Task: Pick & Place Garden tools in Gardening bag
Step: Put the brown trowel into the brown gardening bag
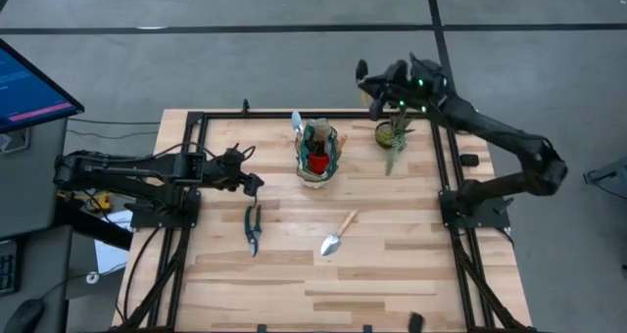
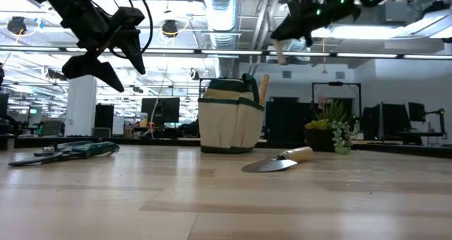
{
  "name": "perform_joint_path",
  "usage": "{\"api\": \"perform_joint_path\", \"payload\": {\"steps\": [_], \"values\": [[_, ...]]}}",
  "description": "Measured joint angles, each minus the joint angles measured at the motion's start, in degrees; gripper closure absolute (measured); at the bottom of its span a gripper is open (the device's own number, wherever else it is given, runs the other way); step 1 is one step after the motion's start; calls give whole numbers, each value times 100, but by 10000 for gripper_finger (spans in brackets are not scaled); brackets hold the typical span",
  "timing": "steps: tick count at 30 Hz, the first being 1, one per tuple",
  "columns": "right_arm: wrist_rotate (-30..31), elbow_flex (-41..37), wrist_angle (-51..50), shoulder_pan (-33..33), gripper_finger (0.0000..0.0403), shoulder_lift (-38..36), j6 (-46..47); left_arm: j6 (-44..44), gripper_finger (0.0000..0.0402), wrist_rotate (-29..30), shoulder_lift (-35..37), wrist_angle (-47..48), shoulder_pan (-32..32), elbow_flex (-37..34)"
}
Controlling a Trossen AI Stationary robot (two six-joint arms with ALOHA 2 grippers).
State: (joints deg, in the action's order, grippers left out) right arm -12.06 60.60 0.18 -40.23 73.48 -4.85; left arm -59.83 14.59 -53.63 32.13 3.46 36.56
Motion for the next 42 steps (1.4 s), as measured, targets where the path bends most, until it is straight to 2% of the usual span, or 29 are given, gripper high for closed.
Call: {"api": "perform_joint_path", "payload": {"steps": [2,5,9,14,24,35,42], "values": [[-1065,-9,359,-319,351,327,-225,1,108,91,0,-9,0,0],[-2021,-7,1030,-556,351,902,-270,-3,108,232,0,-23,0,0],[-2842,-12,1907,-725,351,1647,-134,-49,108,315,0,-65,0,0],[-3481,-9,2777,-701,351,2406,228,-60,108,321,0,-128,0,0],[-3912,-7,4032,-545,351,3386,947,-62,108,420,2,-207,0,0],[-3915,-7,3989,-523,351,3468,874,-64,108,693,1,-282,0,0],[-3905,-7,3479,-367,351,3468,309,-63,108,741,1,-323,-1,0]]}}
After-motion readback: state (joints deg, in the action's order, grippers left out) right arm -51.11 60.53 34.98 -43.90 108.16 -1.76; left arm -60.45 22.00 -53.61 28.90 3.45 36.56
